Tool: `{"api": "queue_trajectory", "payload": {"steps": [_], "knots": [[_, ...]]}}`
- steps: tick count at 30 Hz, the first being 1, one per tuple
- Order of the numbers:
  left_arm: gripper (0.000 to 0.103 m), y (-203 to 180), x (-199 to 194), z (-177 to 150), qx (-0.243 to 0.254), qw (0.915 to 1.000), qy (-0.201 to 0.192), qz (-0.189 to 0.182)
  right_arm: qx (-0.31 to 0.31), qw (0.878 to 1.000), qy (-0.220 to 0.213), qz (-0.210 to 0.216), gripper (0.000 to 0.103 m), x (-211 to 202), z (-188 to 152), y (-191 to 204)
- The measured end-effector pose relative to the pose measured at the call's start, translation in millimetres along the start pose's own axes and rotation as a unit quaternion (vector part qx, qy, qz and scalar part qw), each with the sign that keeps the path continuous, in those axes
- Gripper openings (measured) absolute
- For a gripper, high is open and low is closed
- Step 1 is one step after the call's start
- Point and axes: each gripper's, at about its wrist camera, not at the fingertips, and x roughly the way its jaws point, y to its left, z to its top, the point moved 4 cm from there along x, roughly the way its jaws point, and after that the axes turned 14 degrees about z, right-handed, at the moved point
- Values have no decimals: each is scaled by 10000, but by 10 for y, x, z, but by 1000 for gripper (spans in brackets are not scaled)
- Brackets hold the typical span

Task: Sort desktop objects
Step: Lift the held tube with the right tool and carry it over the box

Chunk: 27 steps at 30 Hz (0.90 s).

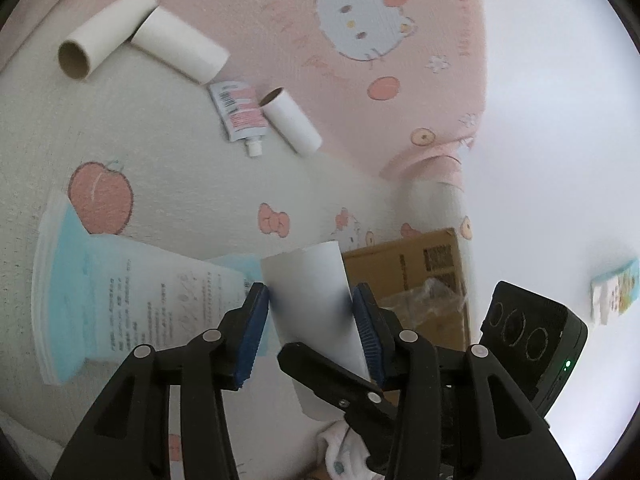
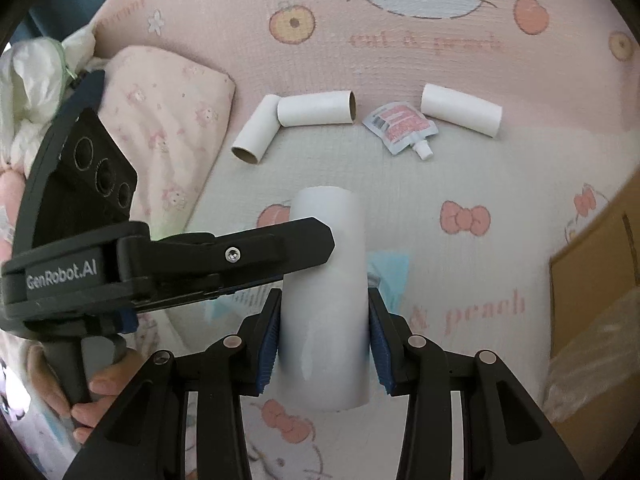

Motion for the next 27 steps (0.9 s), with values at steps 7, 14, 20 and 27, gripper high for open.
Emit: {"api": "queue_trajectory", "payload": {"steps": [7, 14, 20, 27], "knots": [[48, -210, -126, -243, 134, 9995, -234, 138, 106, 9994, -309, 131, 38, -285, -187, 36], [48, -439, -277, -355, 140, 9989, -388, 236, -54, 9978, -638, 151, 38, -529, -311, 134], [49, -794, -398, -373, 352, 9978, -525, 221, -332, 9935, -1085, 0, 38, -818, -344, 233], [49, -1345, -367, -353, 813, 9935, -736, 303, -256, 9866, -1613, -32, 38, -1245, -313, 119]]}}
